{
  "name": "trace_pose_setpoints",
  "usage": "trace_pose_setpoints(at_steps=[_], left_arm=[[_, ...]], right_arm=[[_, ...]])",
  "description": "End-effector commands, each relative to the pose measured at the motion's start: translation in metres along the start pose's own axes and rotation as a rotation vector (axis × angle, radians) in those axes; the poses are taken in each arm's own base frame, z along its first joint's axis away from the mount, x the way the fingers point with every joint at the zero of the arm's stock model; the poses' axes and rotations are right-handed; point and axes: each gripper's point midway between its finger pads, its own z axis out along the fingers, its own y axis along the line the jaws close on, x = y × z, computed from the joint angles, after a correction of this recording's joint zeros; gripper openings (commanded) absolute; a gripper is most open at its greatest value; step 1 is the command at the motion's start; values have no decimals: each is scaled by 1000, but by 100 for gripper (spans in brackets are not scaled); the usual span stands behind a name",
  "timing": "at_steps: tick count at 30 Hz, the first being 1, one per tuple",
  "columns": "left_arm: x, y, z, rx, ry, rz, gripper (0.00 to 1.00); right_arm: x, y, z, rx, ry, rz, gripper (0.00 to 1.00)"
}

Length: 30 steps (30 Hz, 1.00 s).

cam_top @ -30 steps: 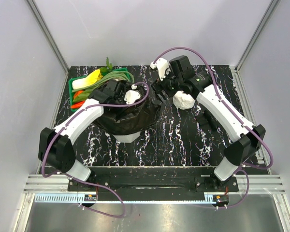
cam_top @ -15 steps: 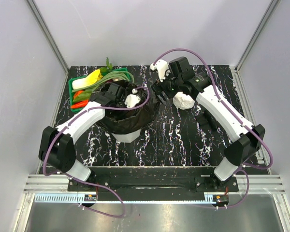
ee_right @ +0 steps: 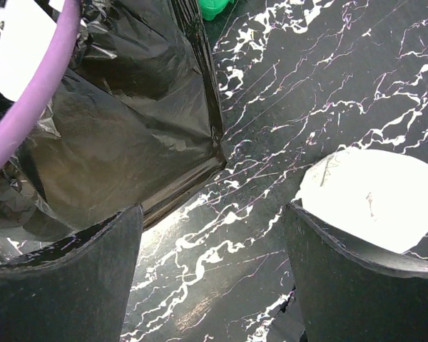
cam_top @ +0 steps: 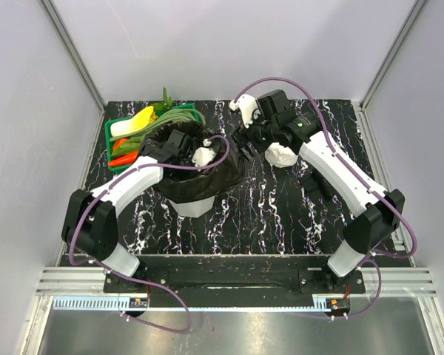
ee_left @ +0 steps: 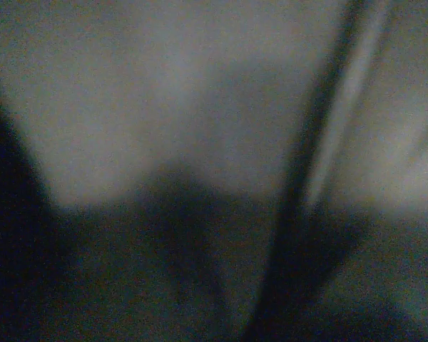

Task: Put the trash bags into the trash bin
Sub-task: Place the trash bag in the trash bin.

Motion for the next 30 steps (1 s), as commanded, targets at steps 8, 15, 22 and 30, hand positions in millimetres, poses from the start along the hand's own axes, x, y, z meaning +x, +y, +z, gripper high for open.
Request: trace_pose_setpoints(at_steps=[8,15,22,30], left_arm=[[14,0,6,-19,42,13,99],[25,-9,-4,-16,40,15,99],[30,-16,-9,8,46,8,99],[42,-21,1,41,103,10,99]], right_arm=[[-17,-5,-14,24,-69,-18,84],[-16,-5,-11,18,-65,-20,84],[-14,-2,-6,1,-57,-9,84],[-13,-4,-6,7,-53,-9,84]])
